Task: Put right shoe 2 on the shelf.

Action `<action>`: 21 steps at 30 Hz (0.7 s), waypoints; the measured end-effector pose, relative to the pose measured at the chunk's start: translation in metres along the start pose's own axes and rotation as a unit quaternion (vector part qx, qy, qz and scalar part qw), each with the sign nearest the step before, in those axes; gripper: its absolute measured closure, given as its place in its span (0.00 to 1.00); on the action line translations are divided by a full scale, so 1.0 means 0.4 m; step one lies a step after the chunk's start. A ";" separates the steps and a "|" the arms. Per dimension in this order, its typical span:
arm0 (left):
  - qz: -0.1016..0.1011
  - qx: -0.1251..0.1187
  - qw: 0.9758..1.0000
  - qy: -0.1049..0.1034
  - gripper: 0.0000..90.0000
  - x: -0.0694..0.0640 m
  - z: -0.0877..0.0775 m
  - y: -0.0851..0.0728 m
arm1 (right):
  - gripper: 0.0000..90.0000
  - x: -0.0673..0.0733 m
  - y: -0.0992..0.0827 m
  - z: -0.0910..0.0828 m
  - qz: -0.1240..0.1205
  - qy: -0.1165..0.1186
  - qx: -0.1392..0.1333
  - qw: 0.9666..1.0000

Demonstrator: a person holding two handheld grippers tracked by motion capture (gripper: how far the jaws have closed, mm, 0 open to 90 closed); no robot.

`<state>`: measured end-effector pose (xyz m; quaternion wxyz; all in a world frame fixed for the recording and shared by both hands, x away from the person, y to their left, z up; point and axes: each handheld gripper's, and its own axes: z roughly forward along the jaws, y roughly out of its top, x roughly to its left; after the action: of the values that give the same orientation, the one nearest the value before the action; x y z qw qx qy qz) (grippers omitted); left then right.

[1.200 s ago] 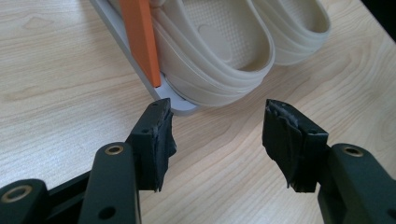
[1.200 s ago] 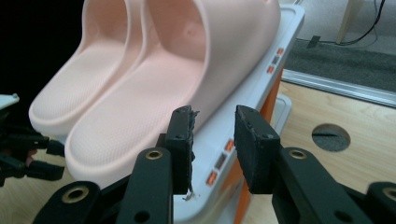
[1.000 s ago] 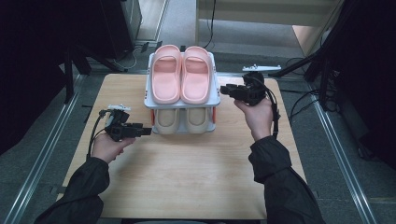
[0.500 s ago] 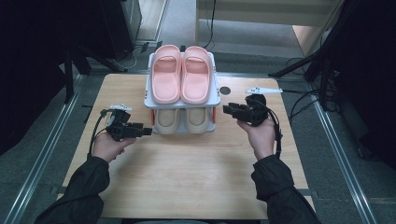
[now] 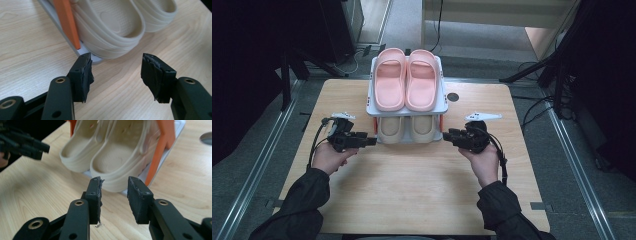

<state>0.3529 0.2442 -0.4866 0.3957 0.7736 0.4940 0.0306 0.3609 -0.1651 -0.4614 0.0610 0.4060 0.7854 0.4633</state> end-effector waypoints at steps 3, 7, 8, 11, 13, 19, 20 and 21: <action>-0.001 0.002 1.000 -0.002 0.47 0.003 0.001 0.000 | 0.71 -0.005 -0.018 0.021 0.002 0.006 0.002 1.000; 0.003 0.006 1.000 -0.004 0.46 -0.001 0.002 -0.004 | 0.71 -0.006 -0.033 0.048 0.001 0.015 0.020 1.000; 0.004 0.006 1.000 -0.003 0.47 -0.003 0.002 -0.005 | 0.70 -0.005 -0.036 0.053 0.002 0.018 0.021 1.000; 0.009 0.005 1.000 0.001 0.48 -0.008 0.004 -0.007 | 0.69 0.004 -0.038 0.067 -0.005 0.024 0.025 0.999; 0.016 0.006 1.000 0.002 0.49 -0.011 0.004 -0.009 | 0.67 0.011 -0.037 0.074 -0.011 0.027 0.026 0.999; 0.024 0.010 1.000 -0.004 0.44 -0.021 0.002 -0.021 | 0.66 0.017 -0.035 0.089 -0.021 0.035 0.032 0.999; 0.027 0.011 1.000 -0.004 0.44 -0.023 0.002 -0.023 | 0.65 0.018 -0.034 0.090 -0.021 0.035 0.032 0.999; 0.026 0.012 1.000 -0.006 0.42 -0.025 0.002 -0.025 | 0.63 0.018 -0.033 0.092 -0.021 0.037 0.033 0.999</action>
<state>0.3407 0.2376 -0.4901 0.3884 0.7912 0.4715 0.0303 0.3660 -0.1383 -0.4905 0.0278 0.3735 0.8105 0.4504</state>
